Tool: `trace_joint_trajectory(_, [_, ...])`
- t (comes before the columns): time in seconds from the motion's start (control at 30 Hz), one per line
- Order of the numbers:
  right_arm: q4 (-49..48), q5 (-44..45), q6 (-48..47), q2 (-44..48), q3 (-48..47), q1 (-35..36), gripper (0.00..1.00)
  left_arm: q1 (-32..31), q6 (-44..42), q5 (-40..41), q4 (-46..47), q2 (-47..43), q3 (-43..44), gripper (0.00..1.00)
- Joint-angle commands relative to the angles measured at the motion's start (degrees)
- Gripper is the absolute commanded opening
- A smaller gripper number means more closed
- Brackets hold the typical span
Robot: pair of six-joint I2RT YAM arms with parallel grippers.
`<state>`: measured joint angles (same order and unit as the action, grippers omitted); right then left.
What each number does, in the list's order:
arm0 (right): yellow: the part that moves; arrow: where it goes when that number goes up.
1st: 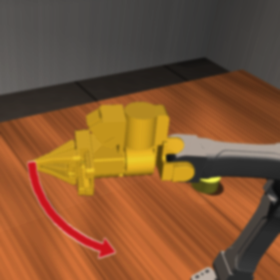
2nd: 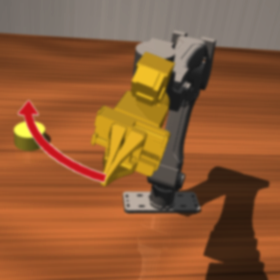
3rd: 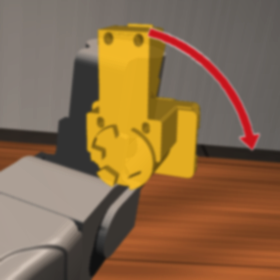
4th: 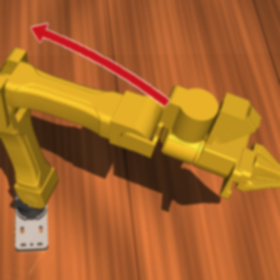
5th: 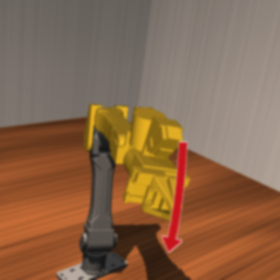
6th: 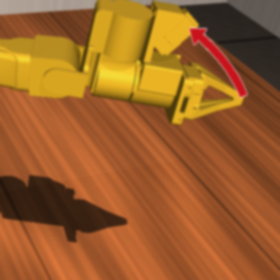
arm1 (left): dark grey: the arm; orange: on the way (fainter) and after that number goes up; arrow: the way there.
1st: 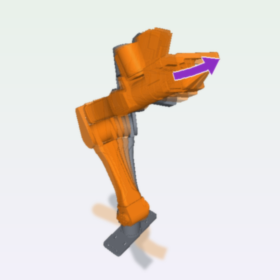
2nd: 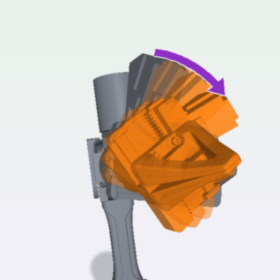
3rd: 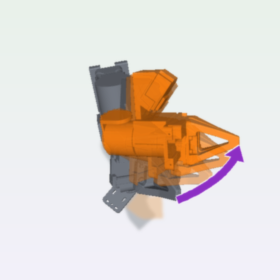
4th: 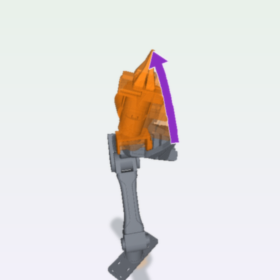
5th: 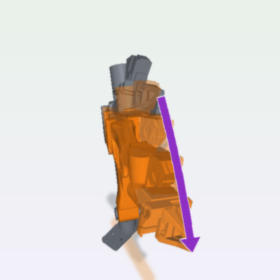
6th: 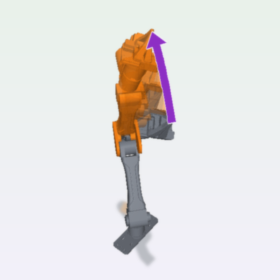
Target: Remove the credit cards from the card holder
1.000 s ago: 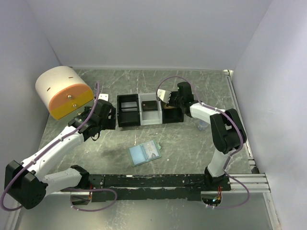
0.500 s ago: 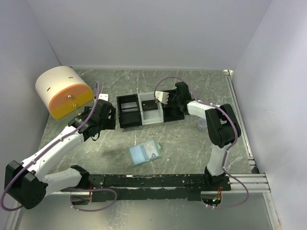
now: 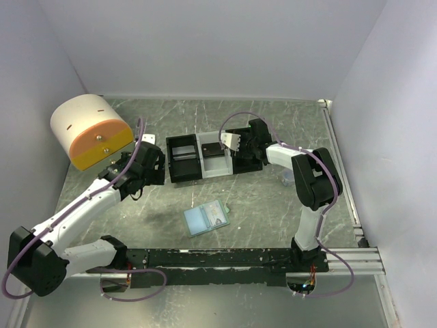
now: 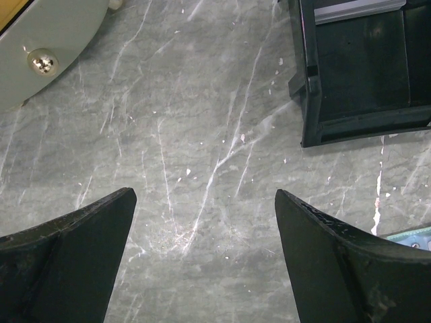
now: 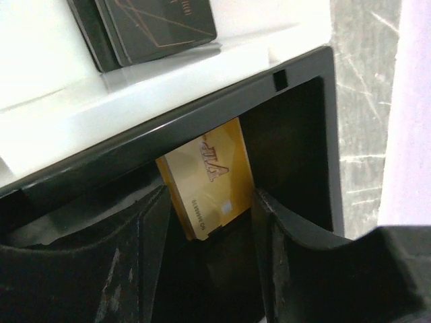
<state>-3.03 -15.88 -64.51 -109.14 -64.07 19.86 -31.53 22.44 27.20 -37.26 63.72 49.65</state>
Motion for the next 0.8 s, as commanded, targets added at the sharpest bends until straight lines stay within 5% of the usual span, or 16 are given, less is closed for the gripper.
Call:
trace_joint_trajectory(0.0, [3.02,-0.03,0.40,1.50,-0.04,-0.25,0.52,0.42,-1.08,-0.71,0.06,0.50,0.20,0.96])
trace_joint_trajectory(0.2, [0.57,-0.91,2.99,4.55,1.85,-0.26,0.54,0.42,-1.25,-1.27,0.08,0.88,0.26,0.96])
trace_joint_trajectory(0.53, [-18.45,2.30,20.67,13.75,8.35,-0.16,0.58,0.42,-1.25,-1.36,-0.01,0.63,0.33,0.96])
trace_joint_trajectory(0.67, [-24.39,6.66,37.21,18.41,11.15,-0.17,0.58,0.46,-1.34,-1.58,0.01,0.54,0.28,0.96])
trace_joint_trajectory(0.77, [-24.58,13.54,59.45,21.62,11.79,-0.46,0.63,0.46,-1.34,-1.50,0.01,0.35,0.32,0.96])
